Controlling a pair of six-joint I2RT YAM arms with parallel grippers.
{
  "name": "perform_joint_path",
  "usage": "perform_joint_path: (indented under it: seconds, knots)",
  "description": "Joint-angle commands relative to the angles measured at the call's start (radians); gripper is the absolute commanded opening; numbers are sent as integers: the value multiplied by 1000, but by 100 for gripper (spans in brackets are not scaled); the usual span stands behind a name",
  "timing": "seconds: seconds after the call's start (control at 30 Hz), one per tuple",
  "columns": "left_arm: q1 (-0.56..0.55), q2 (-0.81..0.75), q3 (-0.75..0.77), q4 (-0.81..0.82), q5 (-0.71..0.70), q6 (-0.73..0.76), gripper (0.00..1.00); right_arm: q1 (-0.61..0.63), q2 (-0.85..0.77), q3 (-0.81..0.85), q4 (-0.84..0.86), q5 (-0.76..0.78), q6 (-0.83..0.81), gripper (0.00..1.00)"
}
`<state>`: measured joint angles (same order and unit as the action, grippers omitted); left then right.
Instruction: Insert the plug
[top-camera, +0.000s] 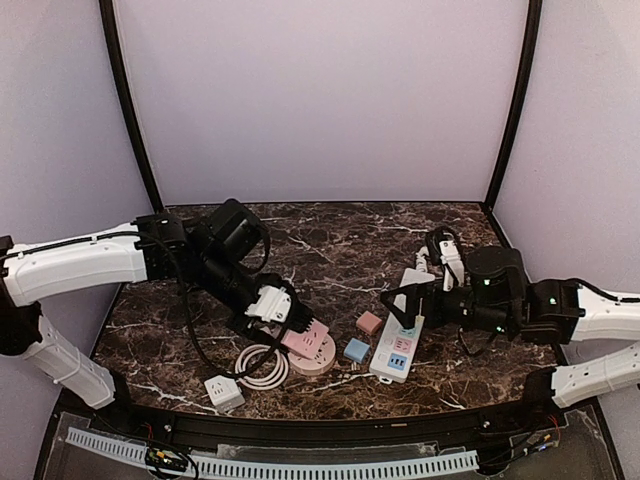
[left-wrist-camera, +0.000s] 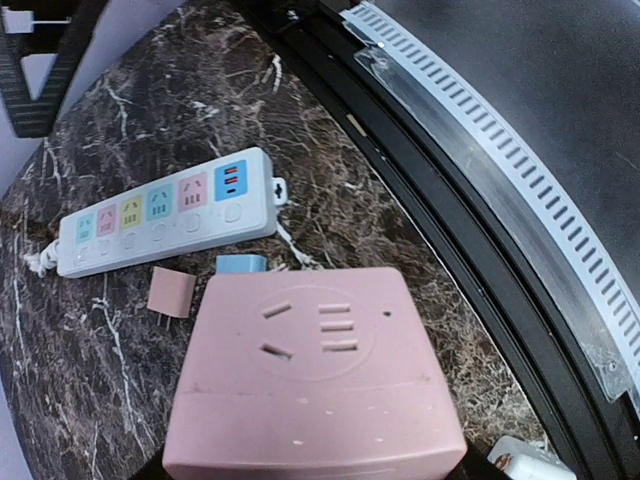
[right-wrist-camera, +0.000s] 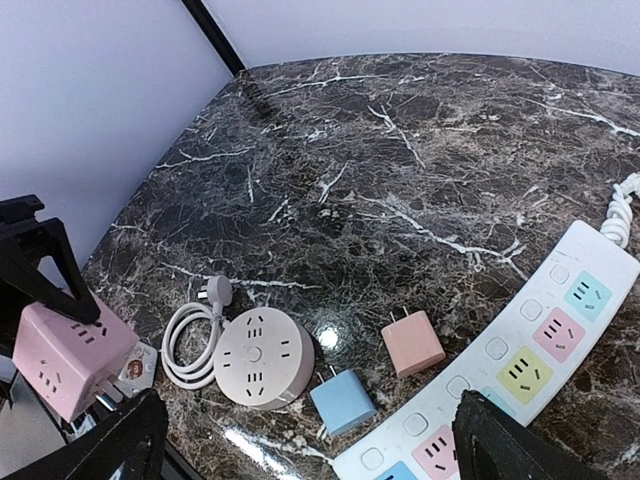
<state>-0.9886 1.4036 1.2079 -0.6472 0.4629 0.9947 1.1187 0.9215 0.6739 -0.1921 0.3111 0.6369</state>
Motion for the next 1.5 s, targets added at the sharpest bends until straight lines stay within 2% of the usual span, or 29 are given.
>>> perform_joint_path:
  seconds: [0.0, 0.1, 0.2, 0.7, 1.17, 1.47]
  knots:
    - [-28, 101, 98, -224, 2, 273, 1, 15, -58, 25, -70, 0, -26, 99]
    - [-45, 231, 213, -364, -114, 335, 1, 15, -103, 19, -84, 0, -37, 99]
    - [-52, 306, 258, -418, -174, 399, 1, 15, -147, 7, -84, 11, -47, 99]
    - [-52, 454, 339, -308, -225, 493, 1, 15, -177, 0, -84, 0, -79, 99]
    - [-55, 541, 409, -325, -323, 558, 1, 14, -182, -5, -80, 1, -93, 99]
    - [-68, 551, 437, -374, -328, 569, 1, 15, -180, -8, -78, 3, -98, 99]
